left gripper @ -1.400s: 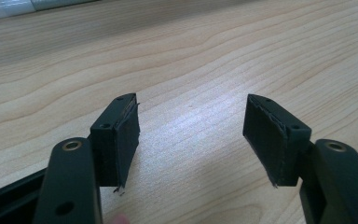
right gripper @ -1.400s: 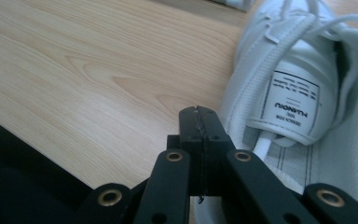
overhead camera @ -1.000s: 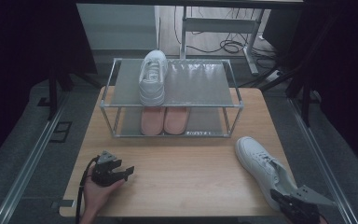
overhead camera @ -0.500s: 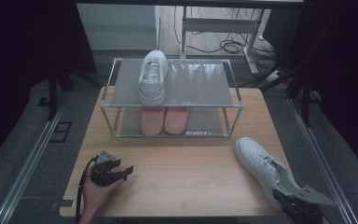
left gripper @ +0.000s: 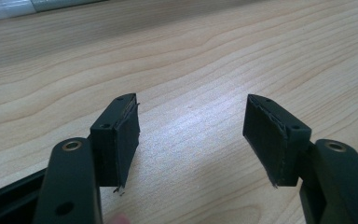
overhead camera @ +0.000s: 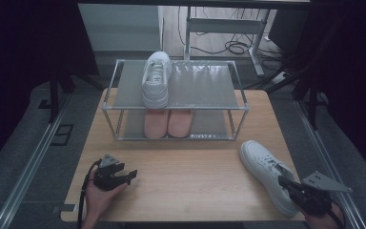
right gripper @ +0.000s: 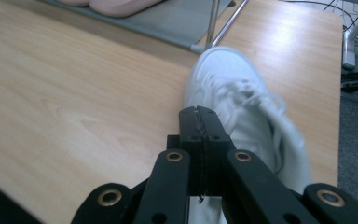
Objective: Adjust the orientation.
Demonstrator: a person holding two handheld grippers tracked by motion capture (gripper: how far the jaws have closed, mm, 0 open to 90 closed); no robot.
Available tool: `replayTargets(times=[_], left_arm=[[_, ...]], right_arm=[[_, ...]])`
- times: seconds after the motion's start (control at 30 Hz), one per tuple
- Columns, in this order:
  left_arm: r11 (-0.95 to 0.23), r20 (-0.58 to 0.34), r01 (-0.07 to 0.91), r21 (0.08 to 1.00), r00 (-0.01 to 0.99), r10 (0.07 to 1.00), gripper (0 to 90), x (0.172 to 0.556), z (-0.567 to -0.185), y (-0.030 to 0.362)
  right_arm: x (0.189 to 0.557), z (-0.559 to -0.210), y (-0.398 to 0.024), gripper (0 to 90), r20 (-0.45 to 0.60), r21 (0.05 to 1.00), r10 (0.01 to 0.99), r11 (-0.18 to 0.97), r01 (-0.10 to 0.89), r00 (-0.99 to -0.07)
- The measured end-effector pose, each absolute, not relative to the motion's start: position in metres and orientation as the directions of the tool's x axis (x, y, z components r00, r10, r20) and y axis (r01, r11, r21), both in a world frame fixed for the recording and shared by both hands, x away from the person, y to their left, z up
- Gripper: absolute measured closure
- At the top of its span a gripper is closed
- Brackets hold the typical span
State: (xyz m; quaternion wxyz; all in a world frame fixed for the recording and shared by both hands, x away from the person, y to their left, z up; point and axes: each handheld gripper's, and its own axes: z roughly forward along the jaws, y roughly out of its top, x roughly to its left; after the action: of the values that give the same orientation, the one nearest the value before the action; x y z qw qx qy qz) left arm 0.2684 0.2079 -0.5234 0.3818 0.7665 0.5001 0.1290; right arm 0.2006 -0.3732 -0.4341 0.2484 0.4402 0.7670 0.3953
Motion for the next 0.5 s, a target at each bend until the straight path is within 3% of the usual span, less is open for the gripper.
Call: replayTargets(times=[0.5], left_arm=[[-0.212, -0.181, 0.670, 0.711, 0.466, 0.866, 36.4, 0.269, -0.524, 0.208]], right_arm=[[0.240, -0.435, -0.392, 88.8, 0.026, 0.812, 0.870, 0.269, 0.518, -0.493]])
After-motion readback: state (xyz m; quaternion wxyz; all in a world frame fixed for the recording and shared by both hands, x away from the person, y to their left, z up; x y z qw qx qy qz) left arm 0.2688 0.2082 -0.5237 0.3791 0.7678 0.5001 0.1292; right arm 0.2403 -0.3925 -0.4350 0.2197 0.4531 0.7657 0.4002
